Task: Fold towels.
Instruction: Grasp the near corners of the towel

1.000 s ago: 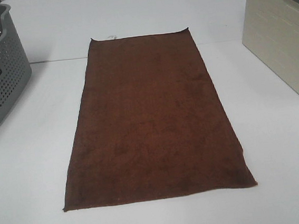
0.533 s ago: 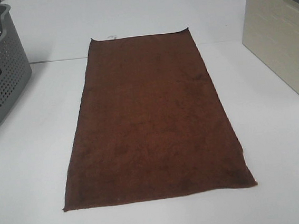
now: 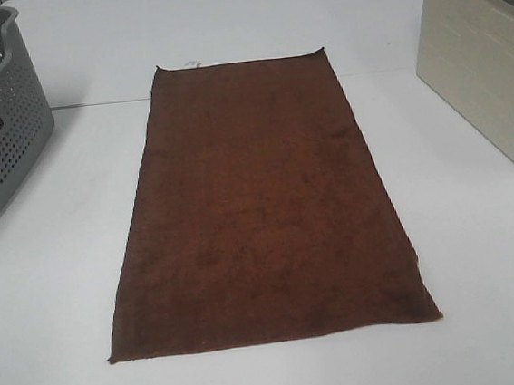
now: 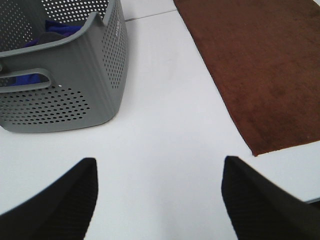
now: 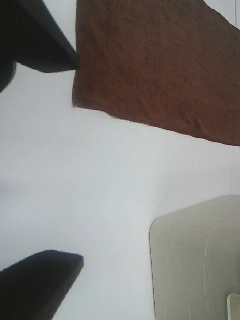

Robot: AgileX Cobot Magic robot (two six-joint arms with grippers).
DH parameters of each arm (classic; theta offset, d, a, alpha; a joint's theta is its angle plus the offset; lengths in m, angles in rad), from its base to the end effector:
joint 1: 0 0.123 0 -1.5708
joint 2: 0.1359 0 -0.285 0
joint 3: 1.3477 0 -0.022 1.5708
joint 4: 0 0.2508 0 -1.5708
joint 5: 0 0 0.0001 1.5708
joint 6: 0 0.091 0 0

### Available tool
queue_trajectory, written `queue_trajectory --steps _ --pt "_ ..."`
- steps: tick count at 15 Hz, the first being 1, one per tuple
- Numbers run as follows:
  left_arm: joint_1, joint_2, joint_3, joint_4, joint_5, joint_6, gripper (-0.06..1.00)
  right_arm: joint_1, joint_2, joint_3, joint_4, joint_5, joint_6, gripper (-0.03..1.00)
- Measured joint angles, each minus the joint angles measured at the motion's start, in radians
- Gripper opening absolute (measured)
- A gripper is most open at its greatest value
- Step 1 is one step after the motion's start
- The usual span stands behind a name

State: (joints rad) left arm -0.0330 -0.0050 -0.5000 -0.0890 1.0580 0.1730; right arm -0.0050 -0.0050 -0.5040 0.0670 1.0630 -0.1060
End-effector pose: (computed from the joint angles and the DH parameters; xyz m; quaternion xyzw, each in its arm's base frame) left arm -0.0059 -0.0069 0.2777 0.0892 0.8457 -0.0077 0.5261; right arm -0.0062 0.0054 0.2783 -0.0444 0.8498 0.0043 0.5251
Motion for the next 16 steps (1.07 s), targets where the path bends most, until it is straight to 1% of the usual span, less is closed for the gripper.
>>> queue_trajectory --steps 7,8,9,11,13,14,15,16 --pt "0.000 0.000 -0.001 0.000 -0.002 0.000 0.67 0.000 0.000 0.000 0.000 0.000 0.000 0.91" --pt "0.000 0.000 -0.010 0.000 -0.021 0.000 0.67 0.000 0.000 0.000 0.000 0.000 0.006 0.90" --pt "0.000 0.002 -0.016 0.000 -0.067 0.000 0.67 0.000 0.000 0.000 0.000 -0.003 0.024 0.90" --pt "0.000 0.044 -0.018 -0.016 -0.186 -0.001 0.67 0.000 0.028 -0.017 0.000 -0.042 0.055 0.89" --pt "0.000 0.126 -0.011 -0.057 -0.298 -0.004 0.67 0.000 0.113 -0.030 0.000 -0.087 0.066 0.89" --pt "0.000 0.180 -0.003 -0.084 -0.338 -0.004 0.67 0.000 0.168 -0.030 0.007 -0.108 0.069 0.89" --pt "0.000 0.245 0.001 -0.129 -0.369 -0.004 0.67 0.000 0.231 -0.030 0.019 -0.125 0.072 0.89" --pt "0.000 0.414 0.001 -0.283 -0.394 -0.004 0.67 0.000 0.391 -0.030 0.075 -0.146 0.072 0.88"
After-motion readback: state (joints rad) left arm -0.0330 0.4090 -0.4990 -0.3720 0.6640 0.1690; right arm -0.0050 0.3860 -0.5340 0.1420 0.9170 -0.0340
